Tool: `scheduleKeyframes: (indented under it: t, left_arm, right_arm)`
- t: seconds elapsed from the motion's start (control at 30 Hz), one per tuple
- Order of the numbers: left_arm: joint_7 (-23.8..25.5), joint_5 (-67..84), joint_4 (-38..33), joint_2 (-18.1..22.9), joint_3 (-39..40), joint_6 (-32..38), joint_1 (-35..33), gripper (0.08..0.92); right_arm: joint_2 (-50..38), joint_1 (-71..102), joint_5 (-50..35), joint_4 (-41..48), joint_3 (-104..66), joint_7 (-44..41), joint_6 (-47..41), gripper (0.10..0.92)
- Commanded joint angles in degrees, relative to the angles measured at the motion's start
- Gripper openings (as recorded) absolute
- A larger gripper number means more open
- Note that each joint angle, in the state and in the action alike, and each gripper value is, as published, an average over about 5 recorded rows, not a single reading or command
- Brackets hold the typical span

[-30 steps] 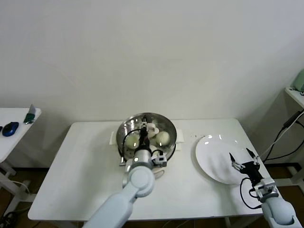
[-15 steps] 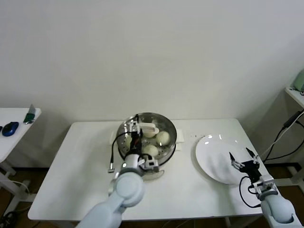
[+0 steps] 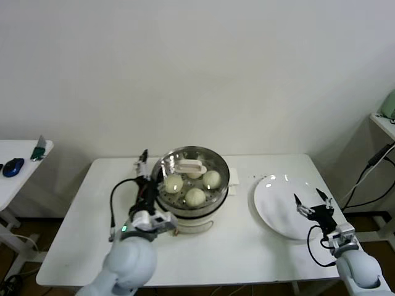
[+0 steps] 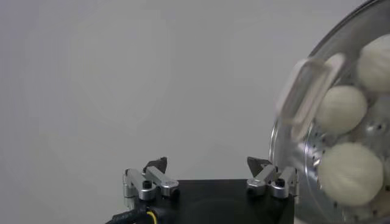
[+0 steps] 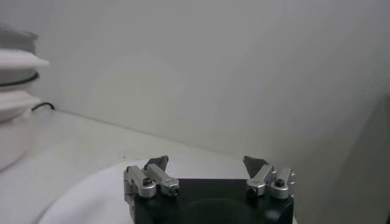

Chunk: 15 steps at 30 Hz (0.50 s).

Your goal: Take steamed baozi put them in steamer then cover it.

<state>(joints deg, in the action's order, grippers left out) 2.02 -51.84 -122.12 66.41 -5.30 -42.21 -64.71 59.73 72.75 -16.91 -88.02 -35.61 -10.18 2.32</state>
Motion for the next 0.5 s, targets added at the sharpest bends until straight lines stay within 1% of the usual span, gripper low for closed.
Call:
scheduleKeyframes:
  t: [0.03, 0.13, 0.2, 0.37, 0.5]
  left_arm:
    - [-14.6, 40.7, -4.6, 1.3, -27.5, 24.9, -19.2, 0.823]
    - [-13.6, 48.5, -3.2, 3.2, -31.9, 33.0, -23.0, 0.823]
    - [-12.4, 52.8, -2.0, 4.6, -33.9, 36.4, -24.6, 0.823]
    - [-9.9, 56.1, 3.1, 8.4, -36.8, 43.5, -26.2, 0.823]
    - [-8.7, 56.5, 6.6, 10.6, -37.2, 46.9, -26.3, 0.823]
  right_arm:
    - [1.2, 0.0, -1.2, -2.7, 1.2, -1.2, 0.9, 0.823]
    - [1.9, -0.3, -0.8, -2.1, 1.5, -1.7, 1.8, 0.823]
    - [2.2, -0.4, -0.5, -2.0, 1.6, -1.9, 2.2, 0.823]
    - [2.7, 0.0, -0.6, -2.5, 1.6, -2.3, 2.7, 0.823]
    - [2.9, 0.4, -0.5, -2.6, 1.5, -2.7, 3.3, 0.823]
